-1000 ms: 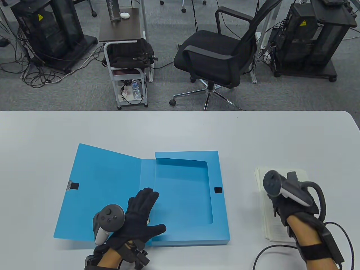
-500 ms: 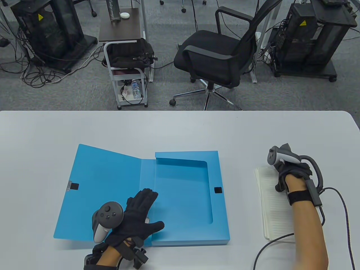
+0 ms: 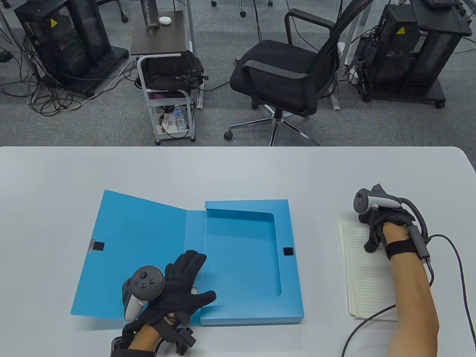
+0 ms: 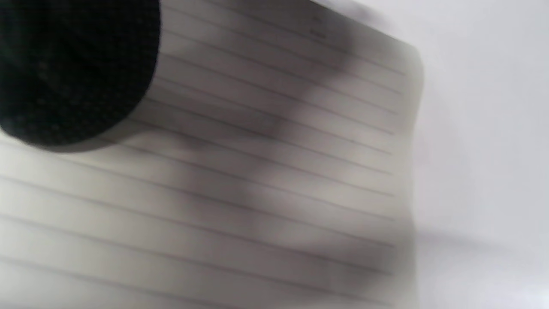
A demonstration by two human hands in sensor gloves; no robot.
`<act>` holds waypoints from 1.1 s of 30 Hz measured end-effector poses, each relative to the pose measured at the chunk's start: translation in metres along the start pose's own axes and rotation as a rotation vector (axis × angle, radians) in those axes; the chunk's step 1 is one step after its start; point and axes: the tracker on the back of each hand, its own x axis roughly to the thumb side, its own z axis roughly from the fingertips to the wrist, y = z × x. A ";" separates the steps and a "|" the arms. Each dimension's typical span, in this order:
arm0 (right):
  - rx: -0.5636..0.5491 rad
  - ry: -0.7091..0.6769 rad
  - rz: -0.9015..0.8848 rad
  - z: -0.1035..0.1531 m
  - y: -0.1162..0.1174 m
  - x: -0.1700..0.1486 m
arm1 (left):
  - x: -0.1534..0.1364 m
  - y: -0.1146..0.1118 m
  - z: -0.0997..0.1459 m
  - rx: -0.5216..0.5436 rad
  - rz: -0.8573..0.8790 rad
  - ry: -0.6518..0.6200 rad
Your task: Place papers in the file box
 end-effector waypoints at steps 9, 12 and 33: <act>-0.214 -0.109 -0.061 0.024 0.011 -0.007 | 0.004 0.002 -0.001 0.010 0.015 -0.009; -0.420 -0.068 -0.043 0.049 0.020 -0.002 | 0.007 0.001 0.000 0.019 0.016 -0.026; -1.405 -0.129 0.181 0.456 0.002 0.099 | 0.036 0.006 0.016 0.118 0.104 -0.275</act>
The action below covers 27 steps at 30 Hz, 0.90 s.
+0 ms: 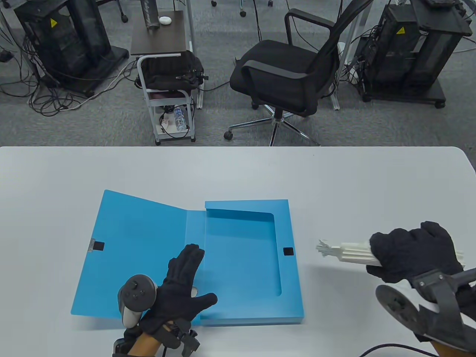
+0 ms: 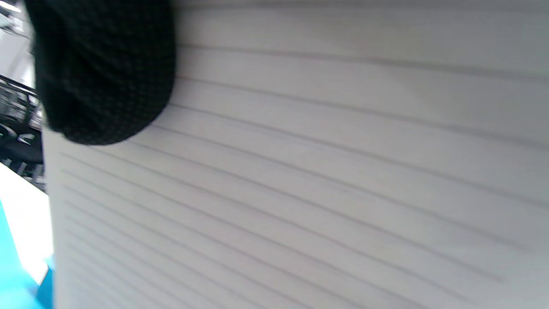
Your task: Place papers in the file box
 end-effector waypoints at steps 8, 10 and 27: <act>-0.020 -0.256 -0.106 -0.070 -0.028 0.139 | 0.011 0.010 0.008 0.031 0.136 -0.180; -0.016 -0.301 -0.166 -0.080 -0.024 0.165 | 0.011 0.011 0.010 0.026 0.172 -0.216; 0.141 -0.128 -0.246 -0.095 0.043 0.157 | -0.017 0.076 0.014 0.215 0.580 -0.065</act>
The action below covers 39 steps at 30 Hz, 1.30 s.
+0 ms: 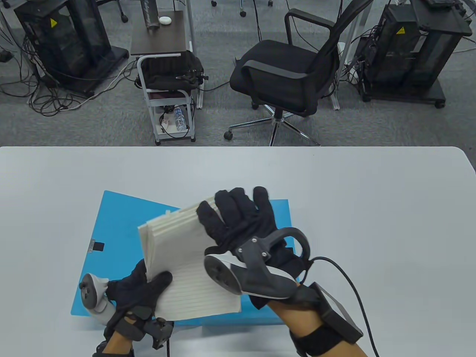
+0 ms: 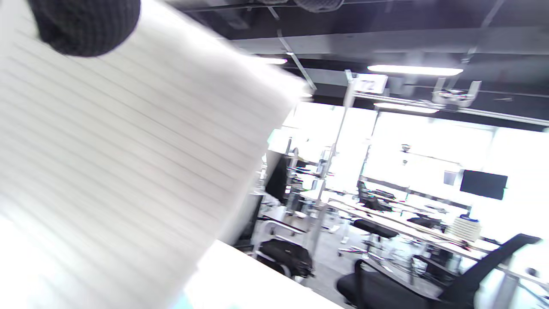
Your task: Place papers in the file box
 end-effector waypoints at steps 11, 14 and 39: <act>0.500 0.150 -0.381 0.101 0.180 -0.075 | -0.027 0.090 0.004 0.289 -0.095 0.463; 0.511 0.170 -0.452 0.111 0.202 -0.082 | -0.042 0.102 0.008 0.324 -0.081 0.572; 0.613 0.140 -0.577 0.122 0.246 -0.082 | -0.081 0.028 -0.024 0.175 -0.757 0.996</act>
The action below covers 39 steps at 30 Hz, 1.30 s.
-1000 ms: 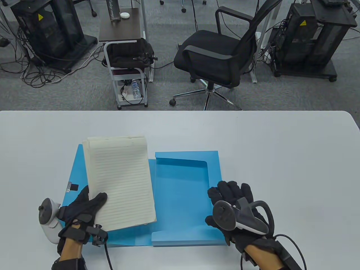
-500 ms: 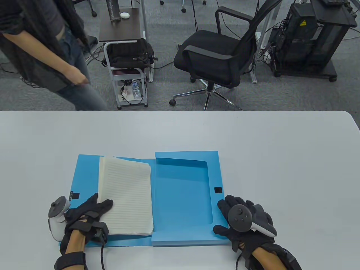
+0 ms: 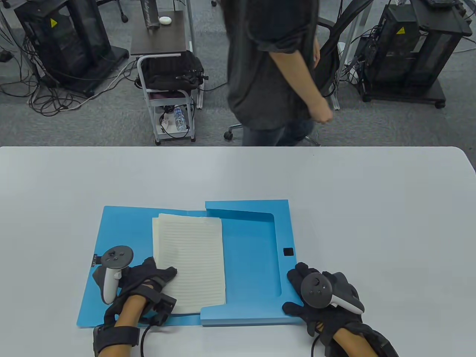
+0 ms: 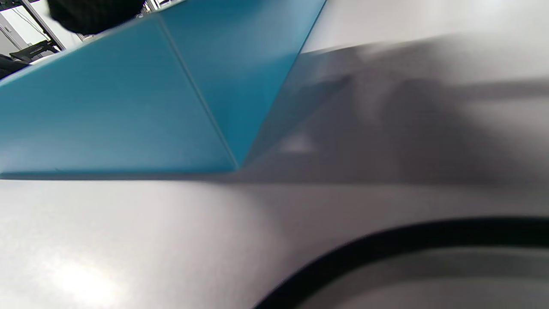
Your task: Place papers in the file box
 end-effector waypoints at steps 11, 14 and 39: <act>0.006 -0.009 -0.009 0.000 0.000 -0.001 | 0.071 -0.063 -0.008 -0.113 -0.297 0.097; 0.006 -0.012 -0.010 0.000 0.000 0.000 | 0.087 -0.078 -0.011 -0.148 -0.381 0.128; 0.021 -0.020 -0.028 -0.001 0.001 -0.002 | 0.127 -0.141 -0.012 -0.163 -0.729 0.073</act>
